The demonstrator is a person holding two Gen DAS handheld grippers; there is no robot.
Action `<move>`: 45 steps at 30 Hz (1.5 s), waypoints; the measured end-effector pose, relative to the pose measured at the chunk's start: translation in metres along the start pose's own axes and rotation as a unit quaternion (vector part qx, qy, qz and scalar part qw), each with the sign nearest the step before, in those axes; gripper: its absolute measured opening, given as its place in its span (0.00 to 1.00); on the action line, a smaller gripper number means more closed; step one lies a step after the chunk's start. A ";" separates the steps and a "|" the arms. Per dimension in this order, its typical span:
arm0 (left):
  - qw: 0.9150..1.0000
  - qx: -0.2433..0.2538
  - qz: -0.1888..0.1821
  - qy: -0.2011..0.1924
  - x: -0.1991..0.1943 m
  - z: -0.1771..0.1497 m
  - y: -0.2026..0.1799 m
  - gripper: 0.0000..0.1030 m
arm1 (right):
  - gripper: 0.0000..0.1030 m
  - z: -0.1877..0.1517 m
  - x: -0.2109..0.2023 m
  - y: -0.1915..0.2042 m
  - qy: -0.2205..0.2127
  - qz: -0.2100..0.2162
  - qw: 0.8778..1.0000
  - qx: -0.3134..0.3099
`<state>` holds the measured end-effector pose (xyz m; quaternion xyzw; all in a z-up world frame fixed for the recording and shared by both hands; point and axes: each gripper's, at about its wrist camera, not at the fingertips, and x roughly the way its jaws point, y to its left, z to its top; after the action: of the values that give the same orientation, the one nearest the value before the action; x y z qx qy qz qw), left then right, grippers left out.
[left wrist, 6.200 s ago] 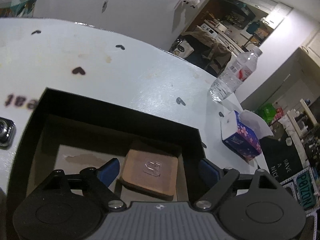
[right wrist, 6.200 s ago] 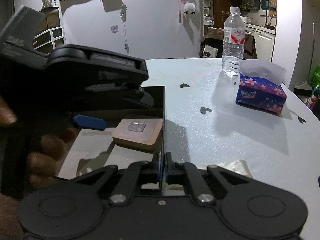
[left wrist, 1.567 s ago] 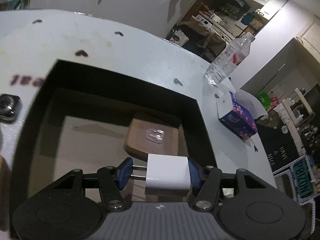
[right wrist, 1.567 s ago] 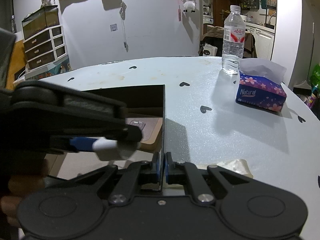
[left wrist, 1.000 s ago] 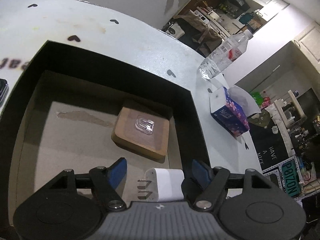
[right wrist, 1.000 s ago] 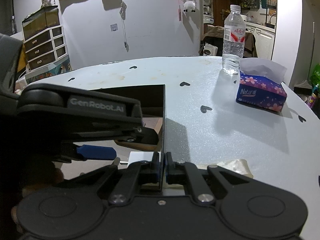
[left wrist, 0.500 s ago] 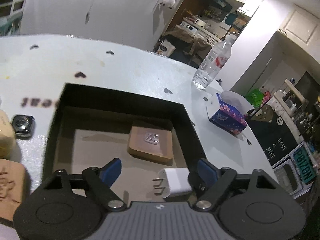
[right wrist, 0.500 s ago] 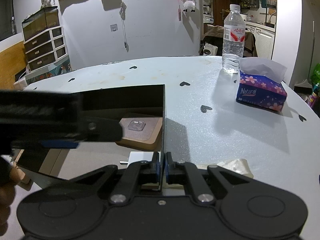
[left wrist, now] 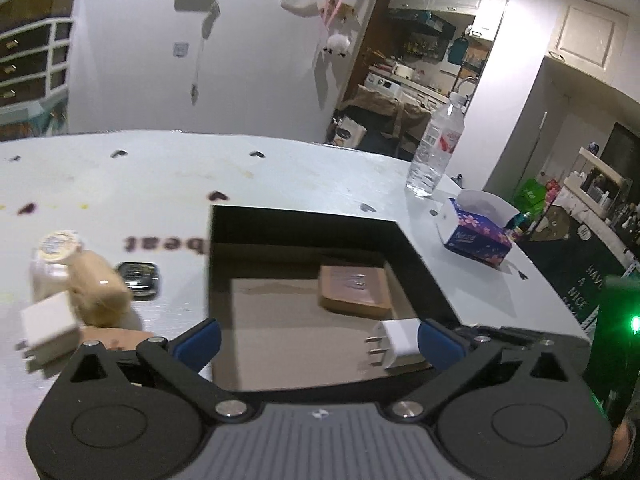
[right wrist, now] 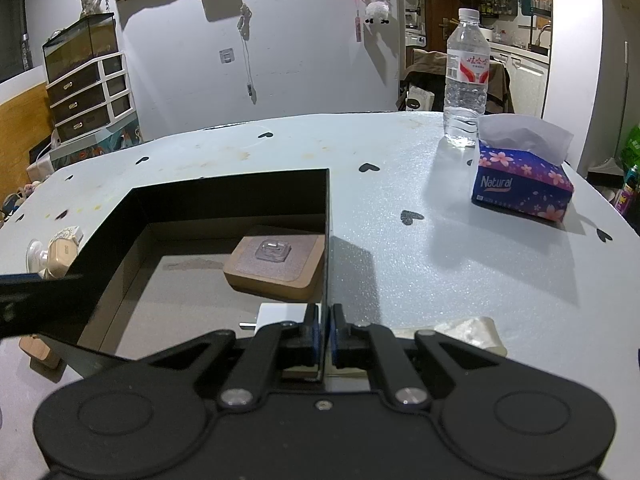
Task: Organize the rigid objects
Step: 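Move the left tool to the carved wooden tile and grasp it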
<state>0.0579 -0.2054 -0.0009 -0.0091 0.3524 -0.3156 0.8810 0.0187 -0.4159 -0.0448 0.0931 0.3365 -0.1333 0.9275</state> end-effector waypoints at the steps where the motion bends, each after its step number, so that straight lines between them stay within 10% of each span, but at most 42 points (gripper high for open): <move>1: 1.000 0.001 0.007 -0.004 -0.004 -0.003 0.003 1.00 | 0.06 0.000 0.000 0.000 0.000 0.000 1.000 0.000; 27: 0.989 -0.017 0.139 -0.036 -0.026 -0.061 0.076 1.00 | 0.06 -0.001 0.000 -0.001 0.000 0.000 1.000 0.002; 39: 0.985 0.012 0.168 -0.027 0.003 -0.067 0.089 0.63 | 0.06 -0.001 0.001 -0.001 0.000 0.001 1.000 0.002; 45: 0.985 0.031 0.172 -0.005 -0.013 -0.076 0.081 0.63 | 0.06 -0.001 0.001 0.000 0.000 0.001 1.000 0.002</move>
<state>0.0473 -0.1176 -0.0692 0.0770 0.3341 -0.1695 0.9240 0.0187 -0.4162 -0.0461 0.0953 0.3364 -0.1331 0.9274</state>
